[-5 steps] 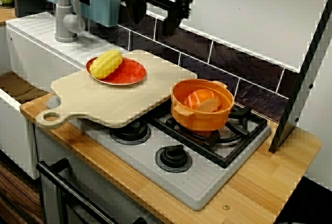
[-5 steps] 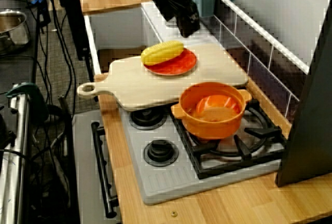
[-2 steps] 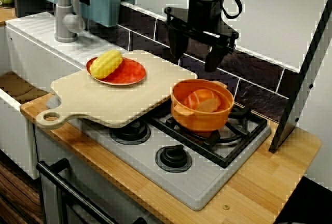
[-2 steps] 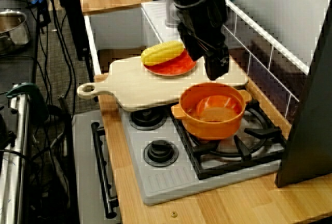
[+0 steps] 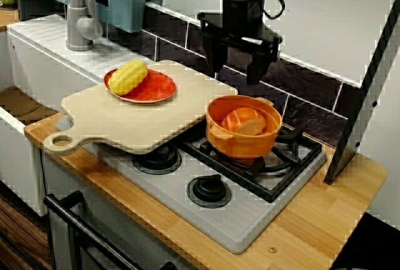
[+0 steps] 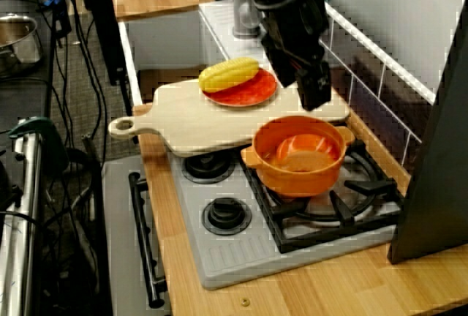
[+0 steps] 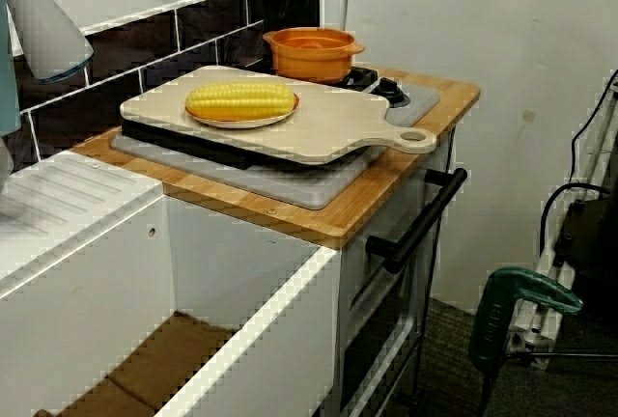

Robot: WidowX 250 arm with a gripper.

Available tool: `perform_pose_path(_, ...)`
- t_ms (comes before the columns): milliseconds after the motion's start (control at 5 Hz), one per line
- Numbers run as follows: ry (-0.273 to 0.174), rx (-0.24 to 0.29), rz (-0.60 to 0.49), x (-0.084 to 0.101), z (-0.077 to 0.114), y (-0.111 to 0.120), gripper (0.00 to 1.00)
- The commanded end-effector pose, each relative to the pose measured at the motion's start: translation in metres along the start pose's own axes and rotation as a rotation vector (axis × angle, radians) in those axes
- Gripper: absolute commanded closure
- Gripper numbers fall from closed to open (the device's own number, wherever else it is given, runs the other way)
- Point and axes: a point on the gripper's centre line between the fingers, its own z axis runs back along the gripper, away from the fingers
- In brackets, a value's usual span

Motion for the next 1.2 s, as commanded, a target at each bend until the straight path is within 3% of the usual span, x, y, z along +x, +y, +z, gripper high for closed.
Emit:
perform_pose_path(0, -0.031, -0.024, -0.039, 0.002, 0.003, -0.002, 0.00)
perform_pose_path(400, -0.002, -0.007, -0.140, -0.002, 0.006, -0.031, 0.00)
perform_pose_path(1000, -0.004, 0.008, -0.184, -0.005, -0.001, -0.040, 0.00)
